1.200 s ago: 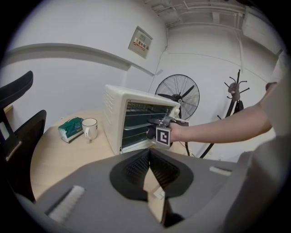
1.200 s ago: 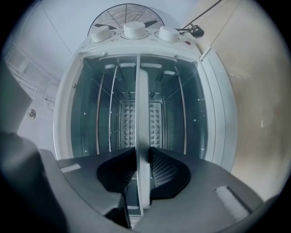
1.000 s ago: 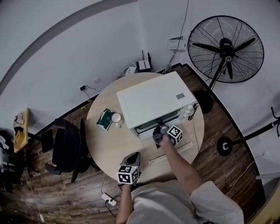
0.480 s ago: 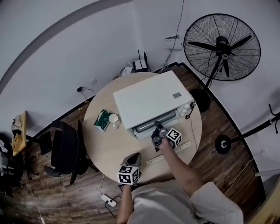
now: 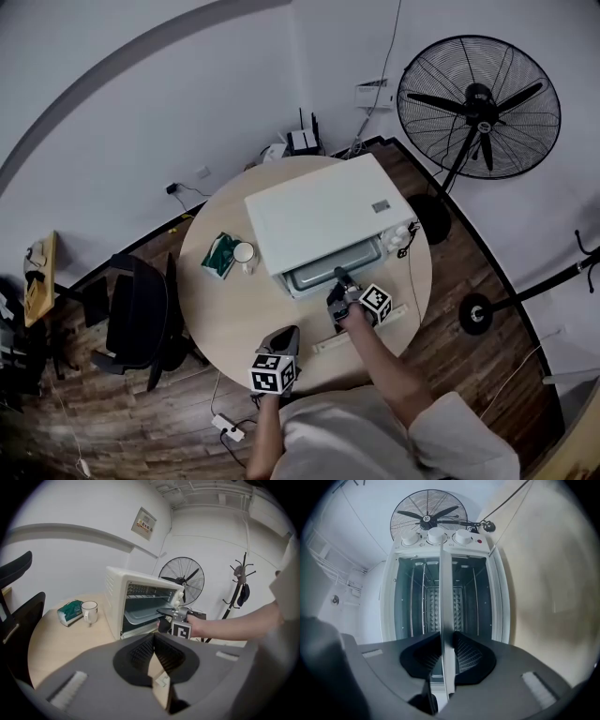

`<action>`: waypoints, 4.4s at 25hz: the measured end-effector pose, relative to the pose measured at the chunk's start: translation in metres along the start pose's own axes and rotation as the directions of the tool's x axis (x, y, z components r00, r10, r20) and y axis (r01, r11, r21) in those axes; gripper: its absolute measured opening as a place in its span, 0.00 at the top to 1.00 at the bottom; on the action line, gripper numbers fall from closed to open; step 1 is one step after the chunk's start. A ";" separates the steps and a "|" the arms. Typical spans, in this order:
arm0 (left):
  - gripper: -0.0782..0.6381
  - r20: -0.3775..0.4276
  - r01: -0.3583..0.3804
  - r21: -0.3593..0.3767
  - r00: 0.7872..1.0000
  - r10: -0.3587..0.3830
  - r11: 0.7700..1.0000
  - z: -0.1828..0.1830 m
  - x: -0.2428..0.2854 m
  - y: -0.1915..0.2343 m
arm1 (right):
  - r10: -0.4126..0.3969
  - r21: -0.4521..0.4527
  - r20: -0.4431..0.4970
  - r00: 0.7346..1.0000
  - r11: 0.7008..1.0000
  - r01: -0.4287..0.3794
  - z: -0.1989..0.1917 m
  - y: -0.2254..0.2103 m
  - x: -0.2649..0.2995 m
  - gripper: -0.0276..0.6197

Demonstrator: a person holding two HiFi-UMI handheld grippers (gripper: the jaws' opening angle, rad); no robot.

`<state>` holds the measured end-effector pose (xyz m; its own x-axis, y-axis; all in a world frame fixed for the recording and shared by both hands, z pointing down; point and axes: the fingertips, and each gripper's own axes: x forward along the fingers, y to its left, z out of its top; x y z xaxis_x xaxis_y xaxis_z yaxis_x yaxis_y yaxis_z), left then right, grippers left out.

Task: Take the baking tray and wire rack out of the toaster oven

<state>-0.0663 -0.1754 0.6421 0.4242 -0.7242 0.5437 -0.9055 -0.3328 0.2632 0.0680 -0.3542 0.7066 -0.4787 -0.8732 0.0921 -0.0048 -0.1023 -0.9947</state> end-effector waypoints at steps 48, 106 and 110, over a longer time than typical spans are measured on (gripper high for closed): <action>0.81 -0.009 -0.018 -0.064 1.000 0.017 0.998 -0.045 -0.018 -0.017 | -0.035 -0.090 -0.052 0.998 0.995 0.030 -0.007 -0.016 -0.126 0.85; 0.81 0.018 -0.230 -0.311 0.969 0.248 0.922 -0.171 -0.216 0.109 | -0.145 -0.155 -0.539 0.830 0.985 0.072 -0.328 -0.073 -0.157 0.84; 0.81 0.033 -0.245 -0.308 0.963 0.267 0.919 -0.174 -0.229 0.113 | -0.199 -0.192 -0.523 0.829 0.975 0.113 -0.338 -0.091 -0.133 0.84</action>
<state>-0.2637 0.0576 0.6859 0.1661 -0.8063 0.5676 -0.9335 0.0570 0.3541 -0.1646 -0.0683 0.7697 -0.8549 -0.4543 0.2506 -0.2272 -0.1064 -0.9680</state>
